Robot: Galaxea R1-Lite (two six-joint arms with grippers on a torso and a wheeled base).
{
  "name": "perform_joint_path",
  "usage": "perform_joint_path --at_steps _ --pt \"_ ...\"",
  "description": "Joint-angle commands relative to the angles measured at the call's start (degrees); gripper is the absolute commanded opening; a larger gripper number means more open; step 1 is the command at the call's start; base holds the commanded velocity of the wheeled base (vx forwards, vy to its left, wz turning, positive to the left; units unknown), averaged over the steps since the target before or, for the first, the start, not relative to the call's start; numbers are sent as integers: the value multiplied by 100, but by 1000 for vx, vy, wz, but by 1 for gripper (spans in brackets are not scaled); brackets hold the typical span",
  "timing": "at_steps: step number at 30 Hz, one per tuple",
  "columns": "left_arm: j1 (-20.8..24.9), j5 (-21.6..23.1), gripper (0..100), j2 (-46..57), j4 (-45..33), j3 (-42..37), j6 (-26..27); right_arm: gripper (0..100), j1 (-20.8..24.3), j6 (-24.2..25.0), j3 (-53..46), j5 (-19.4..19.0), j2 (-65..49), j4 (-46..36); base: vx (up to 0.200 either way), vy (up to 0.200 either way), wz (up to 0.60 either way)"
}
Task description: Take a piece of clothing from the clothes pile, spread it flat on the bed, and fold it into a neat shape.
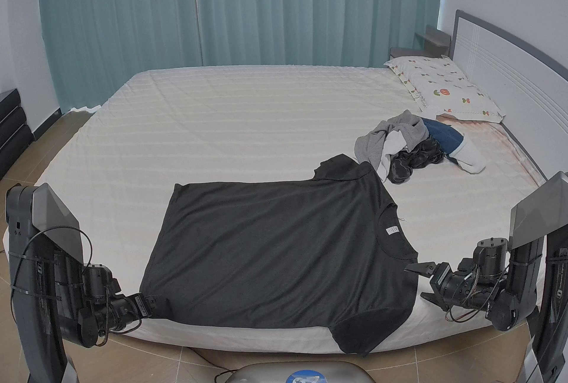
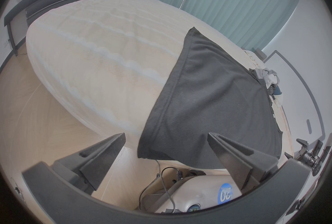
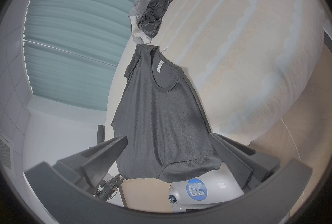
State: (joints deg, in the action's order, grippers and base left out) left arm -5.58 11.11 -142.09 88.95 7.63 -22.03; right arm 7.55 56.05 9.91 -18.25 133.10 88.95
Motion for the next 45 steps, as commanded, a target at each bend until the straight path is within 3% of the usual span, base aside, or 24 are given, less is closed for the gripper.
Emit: perform_joint_path --at_steps 1,28,29,38,45 --pt "-13 76 100 -11 105 125 6 100 1 -7 -7 -3 6 69 0 0 0" --pt "260 41 100 -152 105 406 -12 100 19 -7 11 -3 15 69 0 0 0" --pt "268 32 0 -170 105 406 -12 100 19 -7 11 -3 15 69 0 0 0" --pt "224 -12 0 -126 105 388 -38 100 19 -7 11 -3 15 69 0 0 0" --pt "128 14 0 244 105 -130 -126 100 19 -7 2 -3 15 69 0 0 0"
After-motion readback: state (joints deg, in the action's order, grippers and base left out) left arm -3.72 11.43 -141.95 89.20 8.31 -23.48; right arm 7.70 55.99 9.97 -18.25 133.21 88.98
